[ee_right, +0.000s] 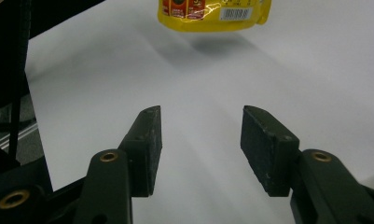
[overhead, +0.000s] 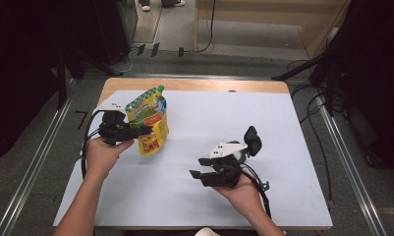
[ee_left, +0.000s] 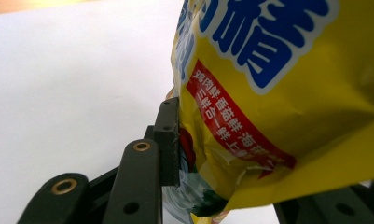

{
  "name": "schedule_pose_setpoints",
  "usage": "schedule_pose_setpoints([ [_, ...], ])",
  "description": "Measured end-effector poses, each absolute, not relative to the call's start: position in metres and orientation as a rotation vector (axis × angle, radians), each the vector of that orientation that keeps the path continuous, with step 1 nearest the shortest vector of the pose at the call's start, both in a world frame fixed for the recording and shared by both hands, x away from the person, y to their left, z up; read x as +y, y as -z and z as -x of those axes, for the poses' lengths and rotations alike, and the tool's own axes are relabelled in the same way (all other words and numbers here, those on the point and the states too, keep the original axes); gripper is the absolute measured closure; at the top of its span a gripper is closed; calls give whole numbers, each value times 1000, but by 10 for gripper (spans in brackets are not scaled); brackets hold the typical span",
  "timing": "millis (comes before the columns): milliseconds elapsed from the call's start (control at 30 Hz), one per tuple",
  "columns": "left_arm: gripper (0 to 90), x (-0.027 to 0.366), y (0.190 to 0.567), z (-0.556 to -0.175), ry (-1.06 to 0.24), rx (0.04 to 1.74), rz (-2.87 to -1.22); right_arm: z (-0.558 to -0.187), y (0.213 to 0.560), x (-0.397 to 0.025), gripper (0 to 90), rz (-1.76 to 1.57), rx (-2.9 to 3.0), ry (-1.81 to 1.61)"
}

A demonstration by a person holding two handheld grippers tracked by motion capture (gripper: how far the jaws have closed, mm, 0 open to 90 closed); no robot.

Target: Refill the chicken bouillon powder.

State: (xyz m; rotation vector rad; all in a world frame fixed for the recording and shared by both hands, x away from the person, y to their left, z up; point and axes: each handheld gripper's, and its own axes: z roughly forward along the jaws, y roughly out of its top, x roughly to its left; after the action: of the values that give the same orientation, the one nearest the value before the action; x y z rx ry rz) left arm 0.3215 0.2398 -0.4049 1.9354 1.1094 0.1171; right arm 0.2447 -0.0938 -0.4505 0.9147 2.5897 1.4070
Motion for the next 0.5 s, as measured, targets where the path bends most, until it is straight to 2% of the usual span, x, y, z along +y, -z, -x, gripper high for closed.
schedule_pose_setpoints([
  [133, 651, 236, 397, -317, 5, 1050, -1945, -245, 451, -91, 499, -911, 2596, -1416],
  [500, 650, 217, 374, -299, 38, 968, -2028, -245, 458, -73, 500, -879, 2620, -1409],
])
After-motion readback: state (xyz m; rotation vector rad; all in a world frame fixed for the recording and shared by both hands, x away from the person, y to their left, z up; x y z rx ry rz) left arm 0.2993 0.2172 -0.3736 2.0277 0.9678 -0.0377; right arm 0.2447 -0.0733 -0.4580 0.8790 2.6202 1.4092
